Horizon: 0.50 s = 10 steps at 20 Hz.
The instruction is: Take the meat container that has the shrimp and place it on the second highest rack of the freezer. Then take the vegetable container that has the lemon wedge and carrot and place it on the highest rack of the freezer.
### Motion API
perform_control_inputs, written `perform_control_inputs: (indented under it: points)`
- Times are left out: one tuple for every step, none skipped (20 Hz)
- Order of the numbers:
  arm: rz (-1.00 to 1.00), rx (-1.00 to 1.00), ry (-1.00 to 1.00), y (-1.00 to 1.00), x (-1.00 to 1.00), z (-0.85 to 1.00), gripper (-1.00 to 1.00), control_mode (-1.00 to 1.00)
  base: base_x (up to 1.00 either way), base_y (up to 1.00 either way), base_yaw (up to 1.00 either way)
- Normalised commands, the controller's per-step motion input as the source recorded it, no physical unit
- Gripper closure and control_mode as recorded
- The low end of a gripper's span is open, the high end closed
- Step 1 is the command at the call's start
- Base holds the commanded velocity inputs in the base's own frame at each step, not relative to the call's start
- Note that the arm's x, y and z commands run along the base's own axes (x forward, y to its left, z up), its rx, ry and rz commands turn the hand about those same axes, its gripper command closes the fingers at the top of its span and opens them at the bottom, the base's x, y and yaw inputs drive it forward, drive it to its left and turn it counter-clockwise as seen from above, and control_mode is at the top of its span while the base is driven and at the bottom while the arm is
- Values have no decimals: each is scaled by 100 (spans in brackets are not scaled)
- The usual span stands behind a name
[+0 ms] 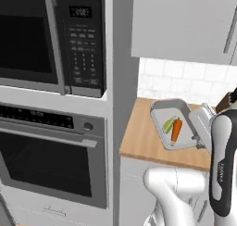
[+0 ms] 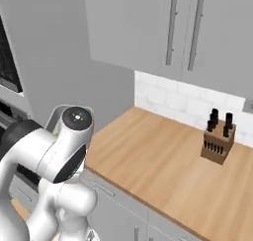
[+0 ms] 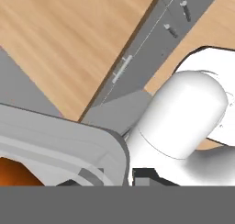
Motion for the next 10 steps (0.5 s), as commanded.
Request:
perform_control_inputs:
  points:
    - [0,0,0,0,0,0,100,100,-6,67,73]
    - [0,0,0,0,0,0,100,100,-8,41,70]
    - [0,0,0,0,0,0,100,100,-16,31,68]
    - [0,0,0,0,0,0,100,100,-16,32,69]
    - [0,0,0,0,0,0,100,100,-15,32,69]
    - [0,0,0,0,0,0,100,100,-12,33,71]
    - [0,0,0,0,0,0,100,100,-14,35,71]
    - [0,0,0,0,0,0,100,100,-14,37,70]
    - [0,0,0,0,0,0,100,100,-13,41,71]
    - [0,0,0,0,0,0,100,100,-9,49,71]
